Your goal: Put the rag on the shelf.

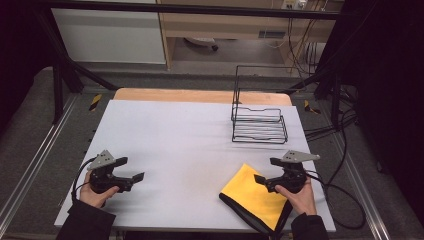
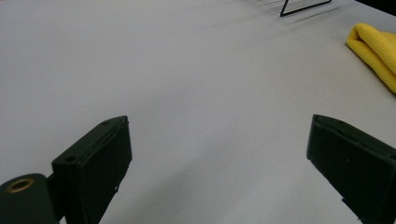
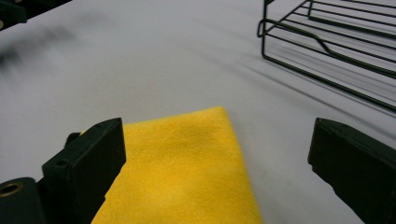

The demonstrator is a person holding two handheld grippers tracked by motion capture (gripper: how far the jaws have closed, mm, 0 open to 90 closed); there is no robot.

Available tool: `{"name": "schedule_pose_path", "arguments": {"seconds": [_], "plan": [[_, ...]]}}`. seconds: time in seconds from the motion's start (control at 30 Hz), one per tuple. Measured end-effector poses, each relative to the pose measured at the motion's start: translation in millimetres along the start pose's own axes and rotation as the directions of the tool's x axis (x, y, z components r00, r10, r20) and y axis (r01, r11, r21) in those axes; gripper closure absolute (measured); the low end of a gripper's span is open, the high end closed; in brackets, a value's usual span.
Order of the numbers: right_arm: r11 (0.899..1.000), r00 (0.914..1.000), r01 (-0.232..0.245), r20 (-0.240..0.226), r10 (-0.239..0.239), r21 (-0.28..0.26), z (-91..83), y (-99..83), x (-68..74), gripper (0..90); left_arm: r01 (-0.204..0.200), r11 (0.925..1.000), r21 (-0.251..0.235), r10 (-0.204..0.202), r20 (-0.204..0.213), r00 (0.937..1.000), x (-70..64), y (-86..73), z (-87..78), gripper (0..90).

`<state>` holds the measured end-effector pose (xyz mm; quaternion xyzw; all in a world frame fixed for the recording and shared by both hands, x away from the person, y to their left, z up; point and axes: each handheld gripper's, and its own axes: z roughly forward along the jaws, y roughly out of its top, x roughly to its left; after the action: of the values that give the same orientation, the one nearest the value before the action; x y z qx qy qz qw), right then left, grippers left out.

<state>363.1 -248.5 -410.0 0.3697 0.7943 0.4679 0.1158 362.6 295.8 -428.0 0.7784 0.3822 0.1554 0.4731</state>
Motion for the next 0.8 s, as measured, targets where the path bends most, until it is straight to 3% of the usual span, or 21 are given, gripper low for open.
{"name": "schedule_pose_path", "arguments": {"seconds": [0.33, 0.37, 0.53, 0.57, 0.7, 0.8], "plan": [[0.992, 0.9977, 0.063, -0.034, -0.059, 0.112, 25.0, 9.4, 37.2, 11.7, 0.0, 1.0, 0.002, 0.0, -0.004, 1.0, 0.2, 0.2, 0.3, 6.7], [0.989, 0.9969, 0.071, -0.044, -0.066, 0.128, 29.1, 9.9, 47.0, 17.5, 0.0, 1.0, 0.003, 0.0, -0.005, 1.0, 0.3, 0.1, 0.5, 6.9], [0.983, 0.9923, 0.102, -0.085, -0.09, 0.152, 38.9, 8.6, 65.5, 29.2, -0.001, 1.0, 0.006, 0.001, -0.006, 1.0, 0.0, -0.2, 0.4, 7.1], [0.977, 0.9884, 0.125, -0.107, -0.107, 0.171, 44.2, 6.7, 75.2, 33.8, 0.0, 1.0, 0.004, 0.0, -0.008, 1.0, -0.2, -0.2, 0.6, 7.2], [0.969, 0.9815, 0.165, -0.127, -0.143, 0.186, 55.1, 3.0, 91.2, 44.3, -0.005, 0.9999, 0.009, 0.005, -0.01, 0.9999, -0.5, -0.2, 1.2, 7.4], [0.966, 0.981, 0.166, -0.133, -0.142, 0.198, 61.2, 1.7, 96.3, 49.3, -0.007, 0.9999, 0.014, 0.007, -0.01, 0.9999, -0.8, -0.3, 1.2, 7.6]]}}
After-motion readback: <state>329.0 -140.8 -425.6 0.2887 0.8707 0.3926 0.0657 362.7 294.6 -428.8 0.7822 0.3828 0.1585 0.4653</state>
